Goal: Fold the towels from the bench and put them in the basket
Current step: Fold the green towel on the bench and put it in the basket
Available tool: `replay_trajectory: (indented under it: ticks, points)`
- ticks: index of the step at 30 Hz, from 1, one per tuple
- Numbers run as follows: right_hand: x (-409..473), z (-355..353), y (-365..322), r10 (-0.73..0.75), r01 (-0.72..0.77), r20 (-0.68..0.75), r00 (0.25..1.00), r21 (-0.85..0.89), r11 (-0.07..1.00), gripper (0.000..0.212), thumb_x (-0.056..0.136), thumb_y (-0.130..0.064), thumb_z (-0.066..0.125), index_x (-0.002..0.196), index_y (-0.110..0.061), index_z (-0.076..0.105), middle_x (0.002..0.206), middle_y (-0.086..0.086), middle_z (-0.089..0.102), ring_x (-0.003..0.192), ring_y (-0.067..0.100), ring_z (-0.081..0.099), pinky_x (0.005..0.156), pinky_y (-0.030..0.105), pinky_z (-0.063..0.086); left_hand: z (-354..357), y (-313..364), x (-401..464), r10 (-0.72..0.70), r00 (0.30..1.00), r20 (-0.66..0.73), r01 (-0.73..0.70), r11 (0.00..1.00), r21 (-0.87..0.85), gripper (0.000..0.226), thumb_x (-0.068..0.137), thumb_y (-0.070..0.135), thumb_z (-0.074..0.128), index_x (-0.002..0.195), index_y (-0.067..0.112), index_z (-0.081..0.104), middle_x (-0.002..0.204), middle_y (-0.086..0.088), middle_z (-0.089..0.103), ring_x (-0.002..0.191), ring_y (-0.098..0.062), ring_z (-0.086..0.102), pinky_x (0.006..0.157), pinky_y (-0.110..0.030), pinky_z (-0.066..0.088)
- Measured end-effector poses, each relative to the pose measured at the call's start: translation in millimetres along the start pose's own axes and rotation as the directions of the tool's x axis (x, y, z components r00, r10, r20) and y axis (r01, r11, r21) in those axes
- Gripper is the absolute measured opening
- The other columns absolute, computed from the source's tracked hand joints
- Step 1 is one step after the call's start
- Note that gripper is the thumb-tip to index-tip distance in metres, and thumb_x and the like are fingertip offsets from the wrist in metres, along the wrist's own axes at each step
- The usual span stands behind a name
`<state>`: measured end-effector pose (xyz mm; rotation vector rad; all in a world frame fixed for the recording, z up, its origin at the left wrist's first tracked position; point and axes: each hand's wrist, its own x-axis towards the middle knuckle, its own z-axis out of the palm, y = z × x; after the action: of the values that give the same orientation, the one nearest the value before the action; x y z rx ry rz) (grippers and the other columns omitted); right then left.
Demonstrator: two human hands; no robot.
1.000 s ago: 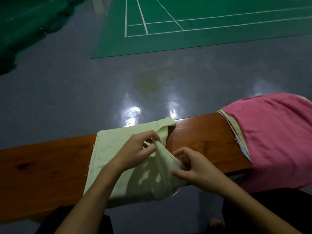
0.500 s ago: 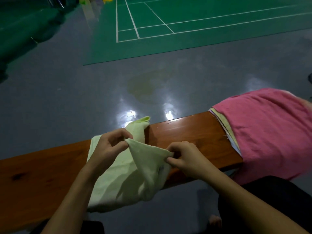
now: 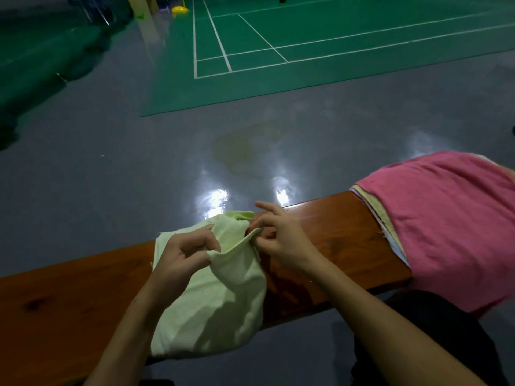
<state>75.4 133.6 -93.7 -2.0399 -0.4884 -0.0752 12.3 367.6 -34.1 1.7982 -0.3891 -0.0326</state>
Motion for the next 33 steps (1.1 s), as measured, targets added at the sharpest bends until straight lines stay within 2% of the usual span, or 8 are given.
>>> replay_trajectory:
  ticks: [3,7,11,17,20,24,28,33]
  points:
    - [8,5,-2,-0.004,0.0,0.1,0.995,0.043,0.999,0.022,0.083,-0.012,0.077,0.096,-0.029,0.077,0.152,-0.006,0.055,0.126,0.005,0.061,0.102,0.035,0.056,-5,0,-2,-0.028,1.0,-0.009,0.028,1.0,0.004,0.006,0.069,0.017,0.06,0.065,0.014,0.063,0.077,-0.02,0.056,0.08,-0.022,0.054,0.071,-0.033,0.041]
    - [12,7,-5,-0.072,0.069,0.133,0.989,0.029,0.997,0.018,0.083,-0.01,0.08,0.098,-0.021,0.081,0.121,-0.005,0.073,0.101,0.008,0.071,0.086,0.037,0.061,-12,1,-7,-0.028,1.0,0.002,0.028,0.999,0.022,0.022,0.072,0.0,0.054,0.062,0.018,0.061,0.077,-0.023,0.053,0.074,-0.033,0.049,0.066,-0.033,0.037]
    - [16,-2,-5,-0.16,0.172,0.096,0.982,-0.13,0.977,0.017,0.083,-0.013,0.082,0.097,-0.022,0.082,0.098,-0.005,0.075,0.09,0.012,0.068,0.082,0.04,0.059,-23,-5,-13,-0.035,0.999,-0.015,0.037,0.986,0.165,0.011,0.073,0.021,0.058,0.064,0.017,0.061,0.077,-0.017,0.054,0.075,-0.04,0.05,0.068,-0.036,0.037]
    - [4,4,-4,-0.121,0.146,0.257,0.959,-0.079,0.986,0.02,0.083,-0.013,0.08,0.097,-0.027,0.082,0.141,-0.006,0.059,0.124,0.005,0.059,0.096,0.035,0.058,-24,0,-25,0.015,1.0,0.007,-0.016,0.99,0.141,0.018,0.071,0.021,0.055,0.064,0.006,0.062,0.081,-0.02,0.058,0.077,-0.043,0.054,0.063,-0.039,0.041]
    - [1,11,-9,-0.106,0.102,0.28,0.954,0.027,0.994,0.021,0.082,-0.009,0.077,0.097,-0.022,0.082,0.153,-0.007,0.054,0.126,0.004,0.061,0.096,0.032,0.059,-23,4,-28,-0.001,1.0,0.013,-0.001,0.992,0.126,0.014,0.07,0.011,0.055,0.061,0.002,0.061,0.08,-0.015,0.062,0.076,-0.032,0.059,0.064,-0.031,0.043]
    - [4,12,-17,-0.147,0.151,0.244,0.959,0.003,0.989,0.021,0.08,-0.009,0.08,0.098,-0.02,0.084,0.131,-0.005,0.067,0.115,0.009,0.066,0.092,0.034,0.06,-22,8,-32,-0.01,1.0,-0.012,0.012,0.991,0.13,0.02,0.067,-0.005,0.048,0.058,0.006,0.061,0.084,-0.004,0.072,0.086,-0.012,0.065,0.07,-0.022,0.048]
    - [6,6,-23,-0.213,0.254,0.263,0.941,-0.133,0.958,0.02,0.082,-0.012,0.085,0.099,-0.022,0.085,0.117,-0.003,0.074,0.105,0.007,0.065,0.09,0.026,0.056,-30,-3,-33,-0.009,1.0,-0.02,0.013,0.977,0.212,0.016,0.072,0.018,0.054,0.059,0.012,0.062,0.081,-0.014,0.065,0.083,-0.033,0.06,0.067,-0.026,0.046]
    - [7,-11,-22,-0.259,0.308,0.225,0.939,-0.222,0.925,0.017,0.083,-0.01,0.085,0.095,-0.022,0.085,0.113,-0.003,0.071,0.103,0.01,0.059,0.086,0.028,0.053,-38,-10,-35,0.036,0.999,-0.024,-0.023,0.904,0.426,0.014,0.078,0.03,0.054,0.064,0.026,0.057,0.073,0.003,0.063,0.071,-0.022,0.06,0.06,-0.039,0.052]
